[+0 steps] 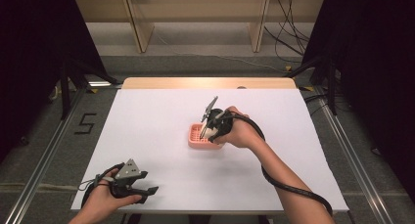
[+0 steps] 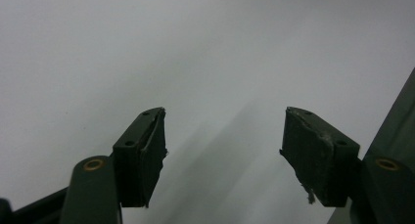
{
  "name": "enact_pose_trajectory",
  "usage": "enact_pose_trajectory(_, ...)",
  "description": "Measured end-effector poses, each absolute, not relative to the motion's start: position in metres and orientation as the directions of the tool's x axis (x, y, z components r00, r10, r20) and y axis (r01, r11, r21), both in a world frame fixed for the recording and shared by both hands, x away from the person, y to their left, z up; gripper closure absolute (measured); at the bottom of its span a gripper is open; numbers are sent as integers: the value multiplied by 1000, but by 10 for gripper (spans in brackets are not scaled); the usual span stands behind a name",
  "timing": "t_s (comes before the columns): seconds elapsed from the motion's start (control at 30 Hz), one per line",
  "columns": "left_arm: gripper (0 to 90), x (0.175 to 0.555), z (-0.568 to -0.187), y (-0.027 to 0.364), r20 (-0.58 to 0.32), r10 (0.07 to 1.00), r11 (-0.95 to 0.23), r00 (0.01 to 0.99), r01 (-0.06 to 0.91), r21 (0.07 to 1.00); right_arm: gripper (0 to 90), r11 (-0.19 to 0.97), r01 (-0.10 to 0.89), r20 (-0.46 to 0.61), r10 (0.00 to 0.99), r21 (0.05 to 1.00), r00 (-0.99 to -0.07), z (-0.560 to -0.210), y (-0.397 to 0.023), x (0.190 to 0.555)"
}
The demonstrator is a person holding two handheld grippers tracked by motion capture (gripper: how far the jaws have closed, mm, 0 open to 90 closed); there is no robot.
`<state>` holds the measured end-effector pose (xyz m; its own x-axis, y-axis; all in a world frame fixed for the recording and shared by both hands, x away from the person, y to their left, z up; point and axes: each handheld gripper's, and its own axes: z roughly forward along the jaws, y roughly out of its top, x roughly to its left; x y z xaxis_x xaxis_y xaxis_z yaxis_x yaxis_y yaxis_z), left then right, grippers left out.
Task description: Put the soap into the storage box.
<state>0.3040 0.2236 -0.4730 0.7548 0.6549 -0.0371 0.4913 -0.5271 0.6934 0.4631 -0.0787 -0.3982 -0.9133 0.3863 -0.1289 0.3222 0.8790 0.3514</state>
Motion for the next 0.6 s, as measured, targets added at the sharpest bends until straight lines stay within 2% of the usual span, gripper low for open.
enact_pose_trajectory(0.03,326,304,-473,224,-34,654,-531,756,490,692,506,887,291,-117,352,358,-929,-398,-79,465)
enact_pose_trajectory(0.23,326,304,-473,224,-33,653,-532,757,489,691,506,881,312,-131,377,356,-917,-399,-77,465)
enact_pose_trajectory(0.33,326,304,-473,223,-35,653,-529,756,489,694,506,888,290,-118,351,358,-929,-399,-78,467)
enact_pose_trajectory(0.53,326,304,-473,224,-34,653,-530,756,489,693,506,879,323,-112,382,351,-917,-400,-75,466)
enact_pose_trajectory(0.6,326,304,-473,224,-34,654,-530,756,489,693,506,886,291,-129,356,361,-925,-400,-75,468)
